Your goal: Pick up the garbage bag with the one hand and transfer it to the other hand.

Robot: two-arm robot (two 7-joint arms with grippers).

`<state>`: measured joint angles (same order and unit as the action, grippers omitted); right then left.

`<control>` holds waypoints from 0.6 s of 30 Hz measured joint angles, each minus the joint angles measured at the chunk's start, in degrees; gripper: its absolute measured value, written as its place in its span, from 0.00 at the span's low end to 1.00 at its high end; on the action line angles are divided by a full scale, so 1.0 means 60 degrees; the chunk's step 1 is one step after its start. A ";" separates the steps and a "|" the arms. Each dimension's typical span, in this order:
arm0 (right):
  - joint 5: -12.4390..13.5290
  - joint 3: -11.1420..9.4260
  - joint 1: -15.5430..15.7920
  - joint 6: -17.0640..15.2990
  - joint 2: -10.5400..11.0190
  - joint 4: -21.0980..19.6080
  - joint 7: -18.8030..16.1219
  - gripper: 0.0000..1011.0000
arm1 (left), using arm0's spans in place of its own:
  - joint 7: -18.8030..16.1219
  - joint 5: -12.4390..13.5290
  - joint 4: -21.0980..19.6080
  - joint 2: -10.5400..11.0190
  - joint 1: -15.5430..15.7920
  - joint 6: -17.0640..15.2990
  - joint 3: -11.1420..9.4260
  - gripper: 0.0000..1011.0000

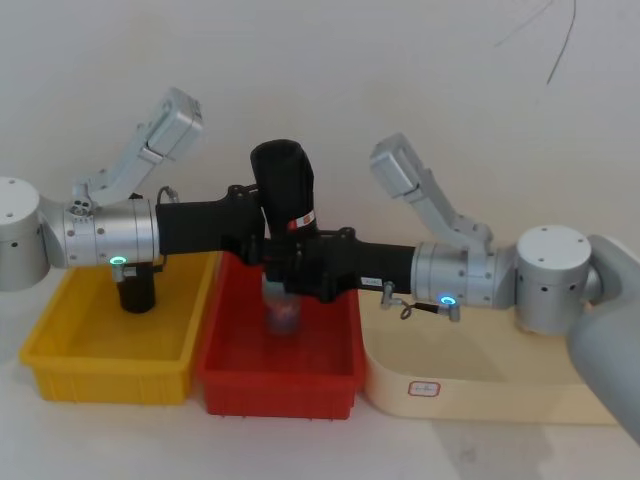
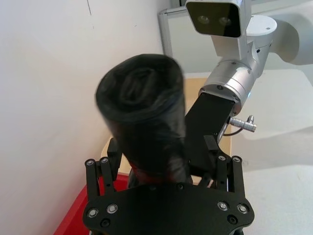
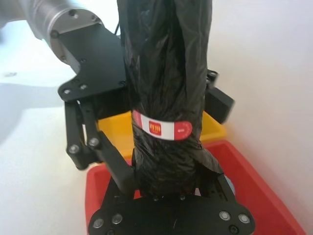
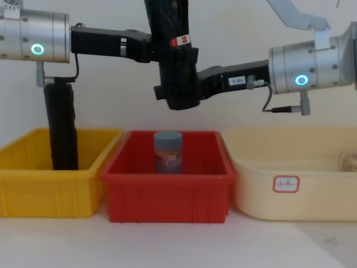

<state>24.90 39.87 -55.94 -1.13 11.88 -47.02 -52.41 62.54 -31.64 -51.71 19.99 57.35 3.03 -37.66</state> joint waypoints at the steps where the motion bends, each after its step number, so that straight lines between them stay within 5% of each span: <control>1: -0.0010 -0.0039 0.0074 -0.0038 0.0080 -0.0141 0.0105 0.52 | 0.0001 0.0000 0.0000 0.0000 0.0000 0.0000 0.0001 0.99; 18: 0.0046 -0.0867 0.1191 -0.0501 0.1206 -0.2061 0.1670 0.52 | 0.0001 0.0000 0.0000 0.0000 0.0000 -0.0001 0.0000 0.99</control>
<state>25.17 34.67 -48.80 -4.14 19.12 -59.38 -42.39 62.55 -31.64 -51.71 19.99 57.35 3.02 -37.66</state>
